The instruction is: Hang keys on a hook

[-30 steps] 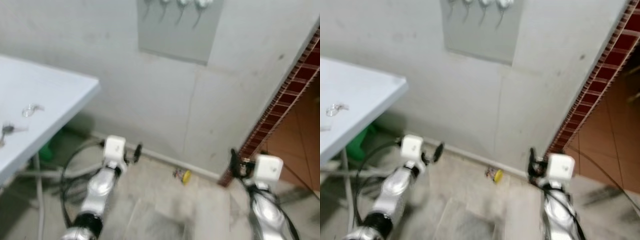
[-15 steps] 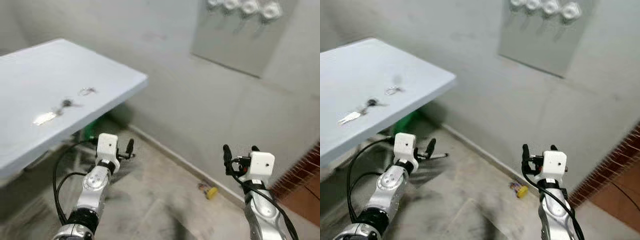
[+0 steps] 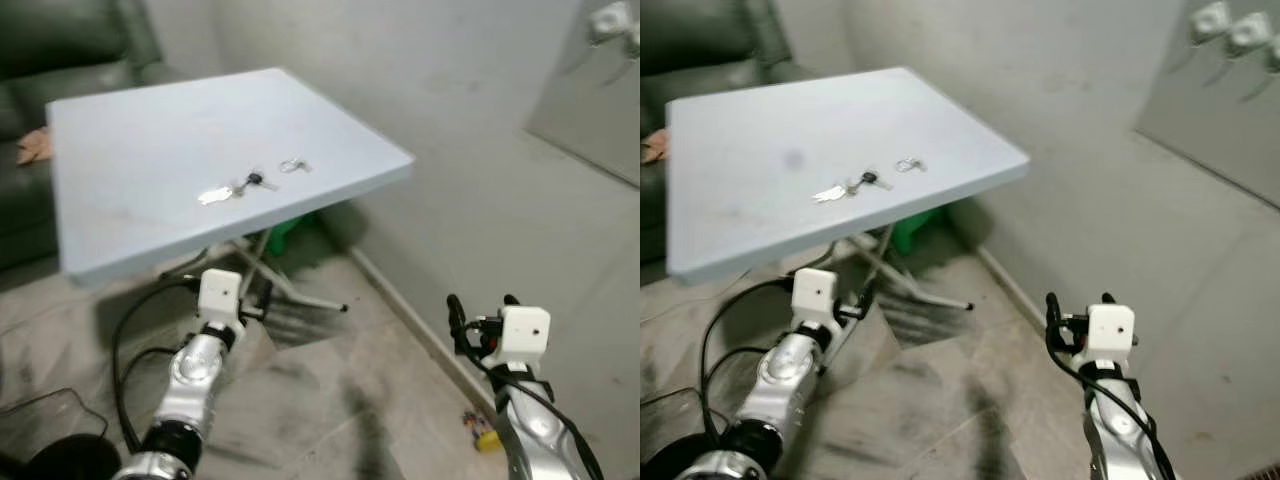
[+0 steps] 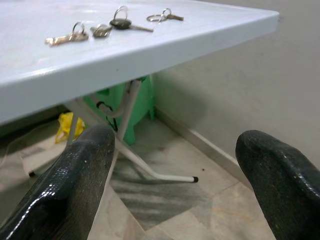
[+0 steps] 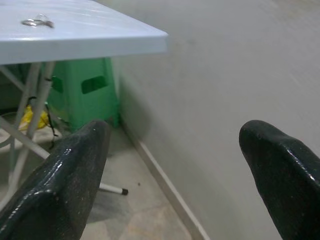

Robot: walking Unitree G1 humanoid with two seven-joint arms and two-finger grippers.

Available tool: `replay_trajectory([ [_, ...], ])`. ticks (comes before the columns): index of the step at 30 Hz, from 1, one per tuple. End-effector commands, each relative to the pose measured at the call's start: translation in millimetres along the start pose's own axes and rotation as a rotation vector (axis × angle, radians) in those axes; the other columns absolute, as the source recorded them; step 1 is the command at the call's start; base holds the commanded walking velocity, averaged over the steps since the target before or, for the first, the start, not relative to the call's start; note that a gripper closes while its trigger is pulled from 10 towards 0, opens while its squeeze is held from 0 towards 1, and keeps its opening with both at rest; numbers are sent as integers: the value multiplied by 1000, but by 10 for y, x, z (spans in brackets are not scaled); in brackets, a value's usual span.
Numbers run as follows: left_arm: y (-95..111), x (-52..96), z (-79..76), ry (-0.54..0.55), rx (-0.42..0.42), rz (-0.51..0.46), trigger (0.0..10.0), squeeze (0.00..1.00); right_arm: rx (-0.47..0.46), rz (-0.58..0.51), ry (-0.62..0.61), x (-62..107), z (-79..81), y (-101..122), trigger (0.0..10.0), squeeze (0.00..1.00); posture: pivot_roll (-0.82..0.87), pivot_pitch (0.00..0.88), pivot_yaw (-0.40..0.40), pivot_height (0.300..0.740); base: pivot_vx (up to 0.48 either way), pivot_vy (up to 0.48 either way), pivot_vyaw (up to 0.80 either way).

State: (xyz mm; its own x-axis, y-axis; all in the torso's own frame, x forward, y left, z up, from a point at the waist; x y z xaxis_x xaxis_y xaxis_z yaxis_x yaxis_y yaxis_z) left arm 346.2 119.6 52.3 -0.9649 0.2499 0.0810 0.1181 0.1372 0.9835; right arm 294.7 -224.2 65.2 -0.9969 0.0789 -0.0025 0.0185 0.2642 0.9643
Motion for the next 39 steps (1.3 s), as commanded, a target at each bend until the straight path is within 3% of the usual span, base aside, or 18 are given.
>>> replay_trajectory([
  [1, 62, 15, 111, 17, -19, -19, 10000, 0, -7, -8, 18, -30, 43, 32, 10000, 0, 36, 26, -42, 740, 0, 0, 800],
  [23, 128, 15, 110, 7, -28, -48, 10000, 0, -19, -32, 24, -58, 25, 70, 10000, 0, 45, 41, -44, 740, 0, 0, 800],
  [39, 96, 10, 115, 3, 2, -13, 10000, 0, -70, -47, 16, -44, 8, 98, 10000, 0, 45, 61, -36, 740, 0, 0, 0],
])
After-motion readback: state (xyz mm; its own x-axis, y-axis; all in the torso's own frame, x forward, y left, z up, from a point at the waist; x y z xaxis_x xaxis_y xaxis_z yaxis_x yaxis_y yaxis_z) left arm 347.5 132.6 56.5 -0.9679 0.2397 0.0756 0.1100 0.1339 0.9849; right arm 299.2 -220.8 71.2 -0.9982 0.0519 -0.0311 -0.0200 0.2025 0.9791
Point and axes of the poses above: a point about 5 cm out from each wrist's last joint towards the gripper, its own x axis pointing back from the gripper into the wrist, its own y axis along the axis of the wrist's last joint, z = x × y, the point moved 3 cm from there along -x, pointing out of the wrist towards the gripper, and after that the axes turned 11 degrees about x, right-handed, at the moved point
